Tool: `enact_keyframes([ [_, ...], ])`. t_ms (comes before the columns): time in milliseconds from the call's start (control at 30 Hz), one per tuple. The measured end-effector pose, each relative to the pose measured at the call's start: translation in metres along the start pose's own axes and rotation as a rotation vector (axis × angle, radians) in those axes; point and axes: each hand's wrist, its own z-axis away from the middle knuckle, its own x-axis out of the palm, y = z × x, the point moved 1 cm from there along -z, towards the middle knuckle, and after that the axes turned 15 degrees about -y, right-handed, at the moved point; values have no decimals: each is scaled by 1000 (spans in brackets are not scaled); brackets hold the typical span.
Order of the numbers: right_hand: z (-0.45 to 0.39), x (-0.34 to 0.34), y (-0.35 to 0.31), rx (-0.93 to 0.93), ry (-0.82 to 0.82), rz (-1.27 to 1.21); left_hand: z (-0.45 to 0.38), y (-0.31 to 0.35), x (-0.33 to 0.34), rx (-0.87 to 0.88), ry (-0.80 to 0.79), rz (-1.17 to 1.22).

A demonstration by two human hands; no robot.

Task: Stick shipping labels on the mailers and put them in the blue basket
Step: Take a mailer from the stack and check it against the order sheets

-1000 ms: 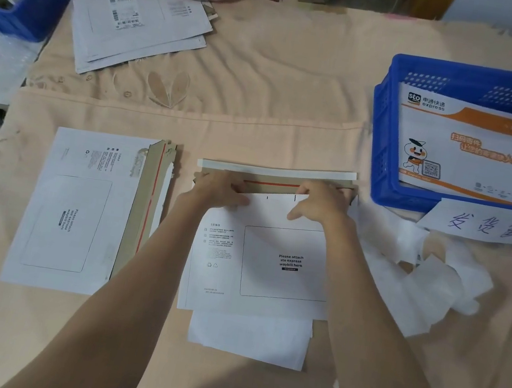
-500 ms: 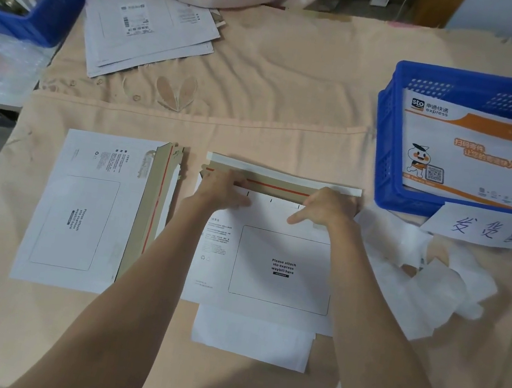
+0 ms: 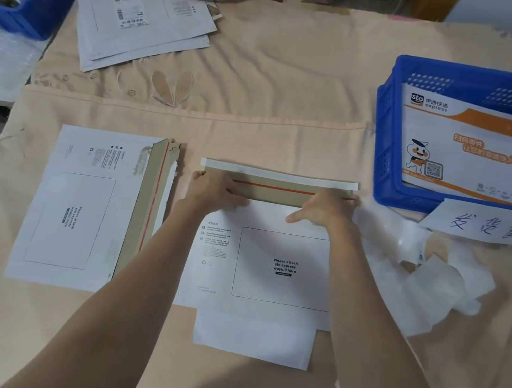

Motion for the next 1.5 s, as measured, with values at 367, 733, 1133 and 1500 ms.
enact_keyframes([
  [367, 12, 9, -17, 128, 163, 95, 1, 0, 18, -47, 214, -61],
  [733, 9, 28, -67, -426, 308, -181, 44, 4, 100, -108, 611, 519],
  [1133, 45, 97, -50, -437, 449, 59, 50, 5, 108, -131, 594, 117],
  [1500, 46, 131, -70, -510, 391, 203, 55, -16, 129, -62, 163, 22],
])
